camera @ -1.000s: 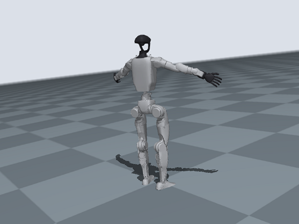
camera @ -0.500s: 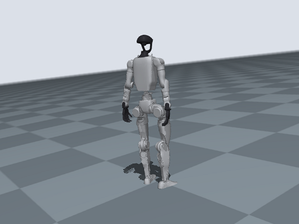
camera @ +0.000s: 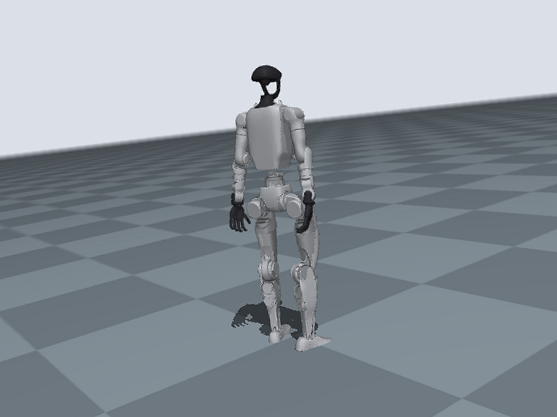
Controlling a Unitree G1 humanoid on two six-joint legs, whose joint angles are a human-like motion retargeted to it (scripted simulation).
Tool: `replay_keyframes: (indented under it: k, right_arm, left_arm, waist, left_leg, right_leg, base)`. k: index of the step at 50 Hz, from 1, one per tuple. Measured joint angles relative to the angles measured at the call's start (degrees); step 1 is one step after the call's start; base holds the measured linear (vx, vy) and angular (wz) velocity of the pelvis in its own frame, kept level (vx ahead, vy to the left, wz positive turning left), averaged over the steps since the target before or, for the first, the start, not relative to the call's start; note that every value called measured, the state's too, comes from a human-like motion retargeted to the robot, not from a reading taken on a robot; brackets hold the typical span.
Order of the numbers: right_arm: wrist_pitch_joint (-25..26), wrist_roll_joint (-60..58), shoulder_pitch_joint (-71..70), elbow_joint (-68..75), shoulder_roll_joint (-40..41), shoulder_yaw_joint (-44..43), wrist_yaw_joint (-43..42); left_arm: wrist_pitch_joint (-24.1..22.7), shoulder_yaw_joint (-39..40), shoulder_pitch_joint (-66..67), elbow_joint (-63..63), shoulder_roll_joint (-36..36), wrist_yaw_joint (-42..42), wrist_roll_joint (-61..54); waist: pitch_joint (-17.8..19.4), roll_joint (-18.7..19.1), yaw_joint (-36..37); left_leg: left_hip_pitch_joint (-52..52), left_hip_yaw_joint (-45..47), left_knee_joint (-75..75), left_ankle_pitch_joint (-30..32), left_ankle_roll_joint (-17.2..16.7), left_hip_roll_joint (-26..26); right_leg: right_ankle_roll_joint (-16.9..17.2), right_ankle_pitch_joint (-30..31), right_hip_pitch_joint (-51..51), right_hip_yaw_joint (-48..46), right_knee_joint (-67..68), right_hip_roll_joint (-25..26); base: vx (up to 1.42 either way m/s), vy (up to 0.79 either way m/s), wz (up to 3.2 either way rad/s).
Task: In place motions
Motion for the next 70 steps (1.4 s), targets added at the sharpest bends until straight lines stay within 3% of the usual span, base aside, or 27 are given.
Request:
replay_keyframes:
  k: [6,12,19,24,31,40,50,60,65,70]
  right_arm:
    - [2.95,6.17,-2.31,0.76,-0.52,-1.03,1.68]
    - [4.13,16.39,-10.06,0.19,0.36,-5.49,3.45]
    - [3.96,27.20,-27.92,-7.03,-0.05,-12.58,0.54]
    - [2.29,30.20,-43.78,-12.22,-1.47,-13.18,-2.05]
    - [-0.29,39.82,-63.51,-20.53,-7.11,-5.68,-5.02]
    - [-3.09,47.50,-85.66,-30.61,-23.28,12.20,-10.50]
    - [-11.65,43.91,-109.58,-37.55,-44.21,31.36,-36.16]
    - [-21.38,59.68,-123.33,-40.21,-51.39,34.08,-34.83]
    - [-21.89,55.51,-127.16,-40.81,-52.54,38.00,-37.79]
    - [-21.63,56.36,-126.66,-40.43,-51.39,39.00,-37.41]
  left_arm:
    - [-1.16,-2.94,-7.98,6.51,1.25,0.43,-1.30]
    - [-1.20,0.28,-18.58,5.86,1.52,-2.34,-1.46]
    - [-0.03,5.96,-38.47,3.64,6.87,-5.22,-11.40]
    - [-0.20,9.69,-53.87,0.43,9.42,-3.98,-19.67]
    - [-2.11,7.96,-73.22,-5.96,13.67,-2.23,-32.98]
    - [-10.37,-1.83,-89.21,-15.77,26.93,6.51,-50.04]
    - [-22.39,-9.93,-107.53,-23.40,38.91,21.48,-63.45]
    - [-24.85,-10.82,-114.49,-30.03,39.00,20.10,-77.63]
    - [-26.76,-10.03,-115.69,-29.61,39.94,22.27,-78.74]
    - [-25.81,-9.57,-114.82,-28.71,40.24,22.55,-78.74]
  waist:
    - [-0.21,0.81,0.63]
    - [-1.16,0.99,1.64]
    - [-4.22,1.59,1.69]
    - [-7.39,2.17,1.24]
    - [-13.03,2.36,3.31]
    - [-17.66,2.23,4.96]
    - [-18.32,1.51,7.85]
    - [-19.07,-0.16,12.46]
    - [-19.06,0.36,12.67]
    - [-18.69,1.03,12.63]
  left_leg:
    - [0.06,-0.11,0.25,0.09,0.01,0.28]
    - [-0.09,0.17,0.43,0.38,-0.13,0.41]
    - [-1.00,0.28,0.78,0.61,-0.25,0.78]
    - [-2.02,-0.14,1.04,0.46,-0.23,1.02]
    - [-4.12,-0.08,1.04,-0.23,-0.16,0.72]
    - [-7.22,-0.48,1.18,-0.95,-0.16,0.64]
    - [-11.16,-0.93,1.07,-1.12,-0.55,0.73]
    - [-13.47,-2.20,1.15,-1.09,-0.74,0.68]
    - [-13.91,-2.44,1.03,-1.06,-0.82,0.53]
    - [-13.11,-2.18,1.05,-1.29,-0.63,0.45]
  right_leg:
    - [-0.14,0.06,0.31,-0.17,0.00,0.26]
    - [-0.53,0.28,0.30,-0.28,-0.01,0.24]
    - [-0.91,0.43,-0.16,-0.75,-0.14,0.53]
    - [-0.72,0.17,-0.77,-1.05,-0.02,0.81]
    - [-0.41,-0.32,-3.15,-0.71,0.14,0.61]
    - [0.27,-1.03,-5.99,-0.46,0.19,0.60]
    - [0.87,-1.28,-9.59,-1.09,0.04,0.11]
    - [1.88,-1.45,-11.44,-1.53,0.33,-0.58]
    - [2.01,-1.62,-11.68,-1.70,0.28,-0.60]
    - [1.86,-1.64,-11.18,-1.34,0.29,-0.51]
  base:
    - [0.00,0.00,0.00]
    - [-0.06,0.00,-0.01]
    - [-0.06,0.01,-0.01]
    - [0.00,0.00,0.00]
    - [0.06,0.00,-0.05]
    - [0.09,-0.01,0.02]
    - [-0.07,0.02,0.00]
    - [-0.02,0.00,0.09]
    - [-0.04,0.05,0.08]
    - [0.00,0.03,-0.02]
